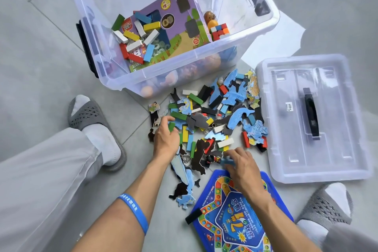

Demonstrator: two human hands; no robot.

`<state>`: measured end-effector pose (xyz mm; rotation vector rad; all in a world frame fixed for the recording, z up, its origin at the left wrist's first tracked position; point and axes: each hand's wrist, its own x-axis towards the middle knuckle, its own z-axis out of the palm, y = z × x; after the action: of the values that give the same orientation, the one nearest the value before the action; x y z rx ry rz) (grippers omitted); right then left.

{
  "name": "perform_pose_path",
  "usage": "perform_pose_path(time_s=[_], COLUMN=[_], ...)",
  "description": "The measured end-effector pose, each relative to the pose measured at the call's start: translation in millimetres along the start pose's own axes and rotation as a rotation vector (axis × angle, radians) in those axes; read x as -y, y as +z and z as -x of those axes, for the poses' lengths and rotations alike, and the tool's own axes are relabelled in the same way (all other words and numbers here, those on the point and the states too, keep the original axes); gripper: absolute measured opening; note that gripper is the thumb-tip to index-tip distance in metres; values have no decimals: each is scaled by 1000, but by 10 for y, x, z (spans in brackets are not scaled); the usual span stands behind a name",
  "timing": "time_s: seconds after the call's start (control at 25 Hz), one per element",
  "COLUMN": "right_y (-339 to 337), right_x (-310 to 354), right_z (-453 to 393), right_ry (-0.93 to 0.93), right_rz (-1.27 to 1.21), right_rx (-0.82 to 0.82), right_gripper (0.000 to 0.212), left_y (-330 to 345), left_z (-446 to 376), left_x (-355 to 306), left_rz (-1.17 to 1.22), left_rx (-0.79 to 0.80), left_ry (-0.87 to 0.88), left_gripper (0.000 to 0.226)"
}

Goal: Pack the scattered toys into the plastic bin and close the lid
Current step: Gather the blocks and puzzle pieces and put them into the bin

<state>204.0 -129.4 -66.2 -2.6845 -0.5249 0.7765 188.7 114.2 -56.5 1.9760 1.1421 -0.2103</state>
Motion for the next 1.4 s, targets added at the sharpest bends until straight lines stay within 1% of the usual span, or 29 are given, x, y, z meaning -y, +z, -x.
perform_pose_path(time_s=[0.04,0.08,0.12,0.2,0.24,0.28,0.32,0.36,0.44,0.52,0.56,0.64,0.72,0.76,0.8,0.84,0.88,0.96,1.0,1.04,1.08,1.12,1.16,1.2,1.24,1.28,1.32,1.36,1.4], right_y=[-8,-24,-40,-64,-85,-111,-140,-175,-260,-310,-316,-290,-254,-249,-247,-252,-259,-300,-330,-344,-374,-402,-413,-421,-427,-435,-430,-422,-427], right_x=[23,50,73,95,100,112,125,136,169,198,208,221,218,199,185,184,181,183,194,214,200,175,154,128,105,88,69,51,47], right_z=[-25,-40,-40,-19,4,10,-7,-45,-148,-242,-285,-344,-386,-394,-385,-367,-344,-278,-230,-190,-145,-107,-90,-95,-119,-152,-197,-243,-283], right_ry=[-20,-26,-6,122,188,220,220,198,136,62,24,-64,-121,-124,-107,-53,55,371,517,626,700,745,755,727,674,613,545,481,425], right_rz=[38,63,40,-170,-286,-367,-410,-421,-307,-65,50,221,260,205,90,-77,-307,-914,-1191,-1409,-1567,-1653,-1660,-1522,-1257,-936,-633,-388,-228], right_rx=[20,27,9,-80,-118,-141,-154,-163,-180,-142,-100,-29,-10,-17,-31,-46,-60,-42,-9,35,60,60,43,5,-50,-103,-156,-197,-209], right_gripper=[12,6,6,11,13,13,14,16,28,35,34,28,19,16,16,17,19,19,19,19,18,16,16,15,12,5,4,11,15], left_y=[-3,-4,-5,-16,-16,-15,-17,-12,5,11,11,-13,-57,-70,-85,-99,-110,-87,-70,-64,-30,0,19,38,66,99,135,181,234], left_z=[5,14,18,-29,-80,-135,-178,-204,-235,-229,-208,-178,-123,-74,-13,46,97,180,206,218,226,241,251,262,276,302,341,382,424], left_x=[14,15,-8,-88,-138,-193,-242,-276,-288,-260,-232,-172,-124,-110,-94,-80,-73,-92,-107,-105,-106,-113,-118,-123,-114,-94,-74,-47,-21], left_rz=[32,18,-31,-174,-242,-312,-382,-446,-501,-493,-458,-255,90,309,526,714,859,1027,1067,1096,1101,1068,959,756,470,193,-29,-184,-277], left_rx=[-10,-18,-36,-98,-111,-85,-32,18,34,12,3,-45,-74,-49,0,75,167,304,326,326,317,307,287,260,232,203,181,168,156], left_ry=[-12,7,50,178,239,274,289,298,313,303,278,139,-89,-202,-297,-374,-434,-498,-510,-516,-528,-526,-492,-423,-333,-234,-148,-77,-18], left_gripper=[23,18,14,12,18,29,39,43,31,22,20,20,17,14,13,16,19,16,17,20,24,27,26,22,16,9,6,11,15])
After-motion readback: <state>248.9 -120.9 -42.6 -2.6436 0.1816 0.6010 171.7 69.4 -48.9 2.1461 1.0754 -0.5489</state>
